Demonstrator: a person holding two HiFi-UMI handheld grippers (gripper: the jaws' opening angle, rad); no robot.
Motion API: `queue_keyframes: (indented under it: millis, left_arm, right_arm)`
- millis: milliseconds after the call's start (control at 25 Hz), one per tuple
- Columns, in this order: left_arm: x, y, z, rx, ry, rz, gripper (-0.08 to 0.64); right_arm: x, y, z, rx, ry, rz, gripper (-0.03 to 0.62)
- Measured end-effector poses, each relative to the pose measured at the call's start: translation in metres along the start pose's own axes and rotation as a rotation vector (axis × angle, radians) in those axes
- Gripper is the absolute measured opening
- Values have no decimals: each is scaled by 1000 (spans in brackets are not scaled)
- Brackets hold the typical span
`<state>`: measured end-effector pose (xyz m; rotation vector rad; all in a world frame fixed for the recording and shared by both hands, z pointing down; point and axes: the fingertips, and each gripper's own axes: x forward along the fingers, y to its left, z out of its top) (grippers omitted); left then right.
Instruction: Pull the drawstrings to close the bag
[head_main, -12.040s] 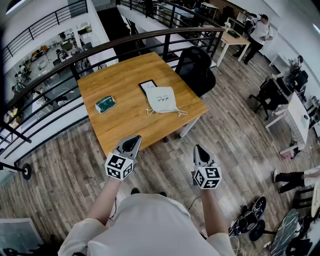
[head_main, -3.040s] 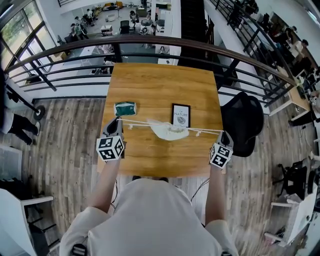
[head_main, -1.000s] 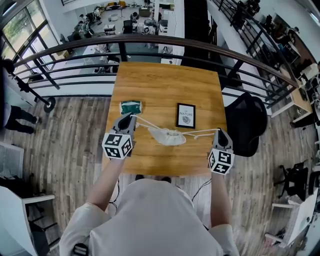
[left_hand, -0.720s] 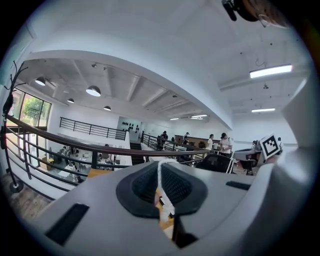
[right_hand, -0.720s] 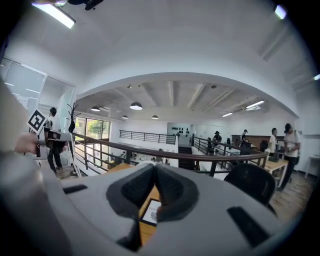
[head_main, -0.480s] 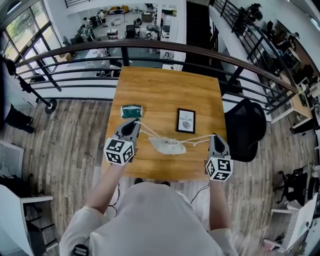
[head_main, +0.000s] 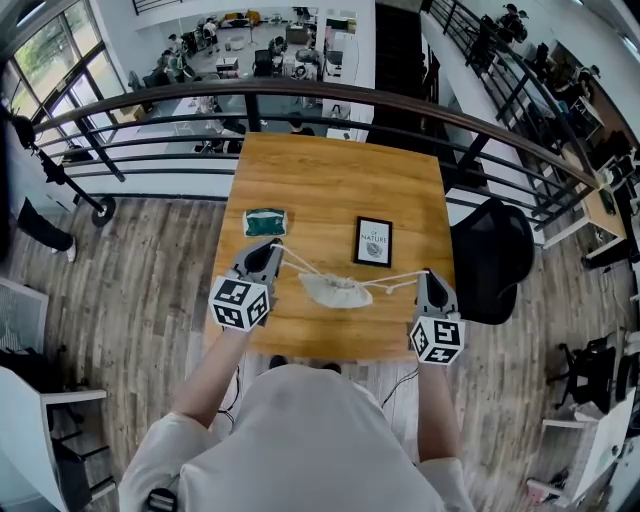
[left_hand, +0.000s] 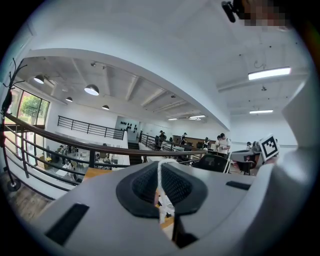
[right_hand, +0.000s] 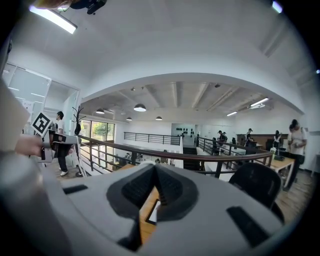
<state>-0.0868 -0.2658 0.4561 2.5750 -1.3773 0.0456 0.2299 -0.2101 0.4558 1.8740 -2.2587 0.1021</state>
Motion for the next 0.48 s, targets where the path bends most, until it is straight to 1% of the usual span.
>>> queue_keyframes:
  millis: [480]
  left_arm:
    - [5,-8,-1,4,4,-12,-8]
  right_arm:
    - [-4,-8,-8,16,2,-12,3]
